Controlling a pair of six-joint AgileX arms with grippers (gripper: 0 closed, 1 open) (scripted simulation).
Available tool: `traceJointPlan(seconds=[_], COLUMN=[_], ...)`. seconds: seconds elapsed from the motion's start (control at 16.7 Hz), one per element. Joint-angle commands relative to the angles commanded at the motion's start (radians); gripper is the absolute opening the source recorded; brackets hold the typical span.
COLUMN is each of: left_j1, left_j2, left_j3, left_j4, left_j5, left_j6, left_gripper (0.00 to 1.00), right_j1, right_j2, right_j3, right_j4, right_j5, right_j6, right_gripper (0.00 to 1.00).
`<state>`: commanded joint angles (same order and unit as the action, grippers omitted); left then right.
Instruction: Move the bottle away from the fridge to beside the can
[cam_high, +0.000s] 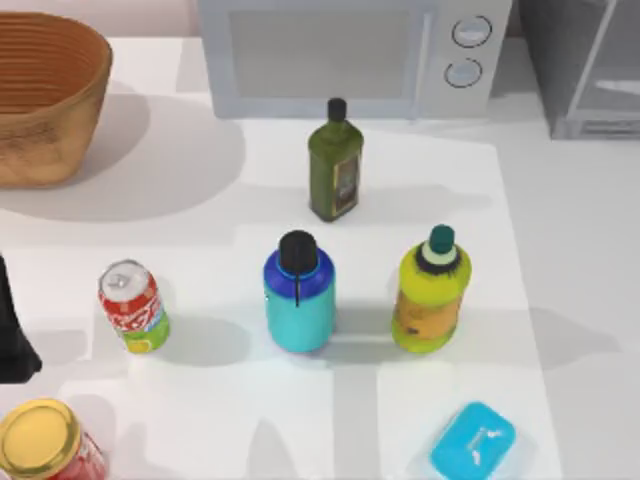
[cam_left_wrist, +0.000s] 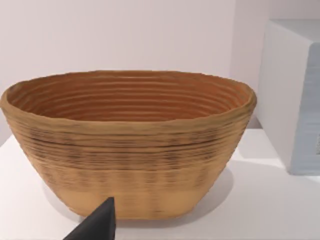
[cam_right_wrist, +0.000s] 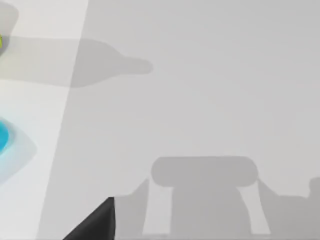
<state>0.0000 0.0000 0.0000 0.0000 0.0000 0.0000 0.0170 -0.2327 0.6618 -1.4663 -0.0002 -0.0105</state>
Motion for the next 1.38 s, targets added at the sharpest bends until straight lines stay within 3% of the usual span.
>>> traceJointPlan(seconds=[0.24, 0.48, 1.08, 1.38], left_j1=[0.0, 0.0, 0.0, 0.0], left_j2=[0.0, 0.0, 0.0, 0.0], left_j3=[0.0, 0.0, 0.0, 0.0], left_j4=[0.0, 0.0, 0.0, 0.0], left_j5=[0.0, 0.0, 0.0, 0.0], left_j6=[0.0, 0.0, 0.0, 0.0], left_gripper=[1.0, 1.0, 1.0, 1.0], right_j1=[-0.103, -0.366, -1.335, -1.696], right_j2=[0.09, 0.342, 1.474, 1.887], right_j3=[0.058, 0.176, 0.504, 0.618], right_j4=[0.018, 0.035, 0.034, 0.012], right_j5=[-0.079, -0.257, -0.736, -0.884], right_j6=[-0.1, -0.365, -1.522, -1.891], right_gripper=[1.0, 1.0, 1.0, 1.0])
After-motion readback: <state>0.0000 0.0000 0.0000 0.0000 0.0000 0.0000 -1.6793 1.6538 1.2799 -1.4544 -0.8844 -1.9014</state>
